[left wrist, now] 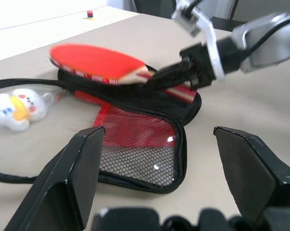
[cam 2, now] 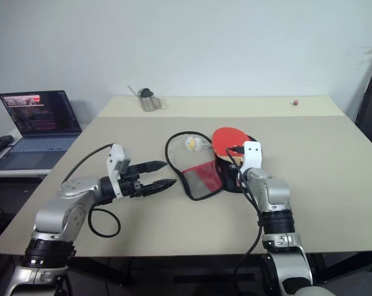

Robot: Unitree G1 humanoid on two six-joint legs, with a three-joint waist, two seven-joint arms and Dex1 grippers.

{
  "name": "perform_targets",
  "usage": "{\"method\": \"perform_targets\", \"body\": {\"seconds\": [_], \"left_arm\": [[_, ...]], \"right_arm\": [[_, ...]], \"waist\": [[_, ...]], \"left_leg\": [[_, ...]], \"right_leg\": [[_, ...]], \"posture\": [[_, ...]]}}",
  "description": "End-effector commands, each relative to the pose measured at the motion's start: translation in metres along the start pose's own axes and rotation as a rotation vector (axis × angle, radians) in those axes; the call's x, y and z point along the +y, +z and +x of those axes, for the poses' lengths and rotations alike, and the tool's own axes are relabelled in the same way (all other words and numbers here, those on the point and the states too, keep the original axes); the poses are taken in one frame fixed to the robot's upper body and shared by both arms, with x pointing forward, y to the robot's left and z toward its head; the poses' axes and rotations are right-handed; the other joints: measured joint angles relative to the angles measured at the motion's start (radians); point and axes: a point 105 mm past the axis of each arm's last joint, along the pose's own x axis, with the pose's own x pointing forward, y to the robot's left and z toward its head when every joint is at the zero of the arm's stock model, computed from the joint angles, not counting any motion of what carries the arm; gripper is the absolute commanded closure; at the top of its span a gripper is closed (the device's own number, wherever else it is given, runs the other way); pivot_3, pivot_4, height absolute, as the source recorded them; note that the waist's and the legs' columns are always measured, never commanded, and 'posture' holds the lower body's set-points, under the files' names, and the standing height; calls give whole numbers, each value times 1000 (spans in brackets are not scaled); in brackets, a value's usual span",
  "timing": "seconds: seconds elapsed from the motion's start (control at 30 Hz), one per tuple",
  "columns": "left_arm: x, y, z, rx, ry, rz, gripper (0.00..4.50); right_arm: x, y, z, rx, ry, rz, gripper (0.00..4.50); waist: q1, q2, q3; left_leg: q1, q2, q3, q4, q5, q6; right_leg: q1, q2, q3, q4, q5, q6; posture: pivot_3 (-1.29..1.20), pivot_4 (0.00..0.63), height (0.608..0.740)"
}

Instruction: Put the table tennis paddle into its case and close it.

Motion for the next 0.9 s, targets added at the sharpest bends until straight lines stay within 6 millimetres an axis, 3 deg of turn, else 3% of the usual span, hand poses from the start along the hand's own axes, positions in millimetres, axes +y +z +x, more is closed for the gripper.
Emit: {"method": "perform_targets", "body": {"seconds": [0.03, 0.5, 0.83, 0.9], "left_arm": [[-4, 14, 0, -33, -13, 52, 536], [-8, 15, 5, -35, -28, 55, 536], [-8, 14, 6, -36, -22, 56, 536], [-5, 14, 5, -38, -4, 58, 536]], "right_arm": [[6, 29, -2, -112, -2, -24, 3394], [13, 13, 7, -54, -18, -29, 3394], [28, 16, -1, -70, 16, -44, 38], [37, 19, -8, -90, 90, -58, 38]], "waist": [[-3, 0, 0], [-16, 0, 0], [-16, 0, 0], [-16, 0, 0]], "left_leg": [[0, 0, 0, 0, 0, 0], [0, 0, 0, 0, 0, 0], [1, 1, 0, 0, 0, 0], [1, 1, 0, 0, 0, 0]], "right_leg": [[0, 0, 0, 0, 0, 0], [0, 1, 1, 0, 0, 0], [0, 2, 1, 1, 0, -1], [-1, 2, 1, 1, 0, -1]], "posture": [[0, 150, 740], [0, 150, 740], [0, 150, 740], [0, 150, 740]]}}
